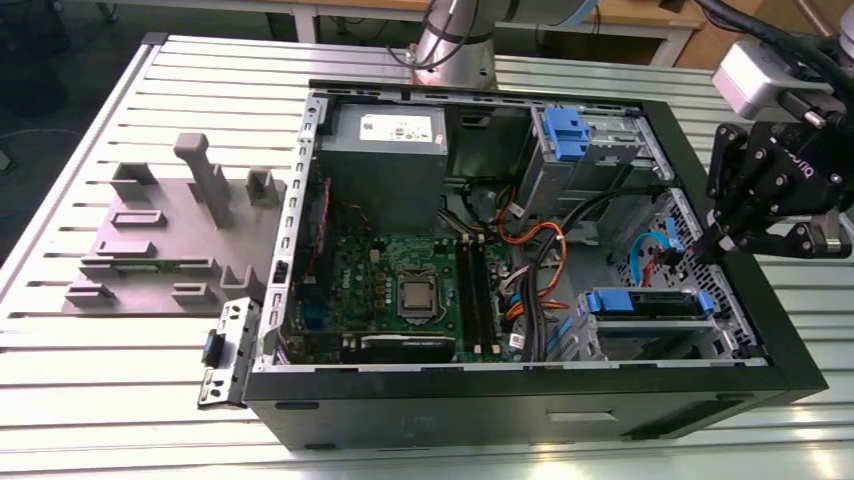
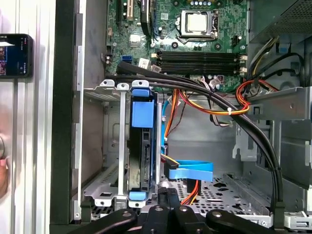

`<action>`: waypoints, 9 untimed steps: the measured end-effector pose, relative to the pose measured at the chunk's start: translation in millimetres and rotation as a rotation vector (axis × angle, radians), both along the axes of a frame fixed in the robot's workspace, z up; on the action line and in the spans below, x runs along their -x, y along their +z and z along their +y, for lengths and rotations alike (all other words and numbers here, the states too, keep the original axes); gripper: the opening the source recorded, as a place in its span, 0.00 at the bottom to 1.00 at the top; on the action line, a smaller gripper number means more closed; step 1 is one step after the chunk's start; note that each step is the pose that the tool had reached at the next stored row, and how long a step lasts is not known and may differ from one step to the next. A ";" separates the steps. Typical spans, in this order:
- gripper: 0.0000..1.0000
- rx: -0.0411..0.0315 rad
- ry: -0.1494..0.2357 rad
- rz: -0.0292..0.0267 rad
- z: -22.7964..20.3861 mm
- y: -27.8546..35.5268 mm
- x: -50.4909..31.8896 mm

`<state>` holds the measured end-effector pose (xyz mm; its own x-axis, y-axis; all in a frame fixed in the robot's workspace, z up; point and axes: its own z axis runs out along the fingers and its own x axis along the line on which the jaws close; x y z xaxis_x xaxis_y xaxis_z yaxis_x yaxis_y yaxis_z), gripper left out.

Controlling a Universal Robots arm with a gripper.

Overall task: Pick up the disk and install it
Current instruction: 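Insert the first disk wire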

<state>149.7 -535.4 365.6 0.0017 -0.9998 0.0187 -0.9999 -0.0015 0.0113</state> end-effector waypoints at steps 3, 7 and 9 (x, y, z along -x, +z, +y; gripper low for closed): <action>0.11 0.0001 0.000 0.0000 1.1 0.0 -1.8; 0.11 0.0001 0.000 0.0000 1.2 0.0 -1.9; 0.11 0.0001 0.000 0.0000 1.2 0.0 -2.0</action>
<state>151.7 -534.2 365.7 0.0018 -0.9998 0.0188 -0.9999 -0.0016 0.0114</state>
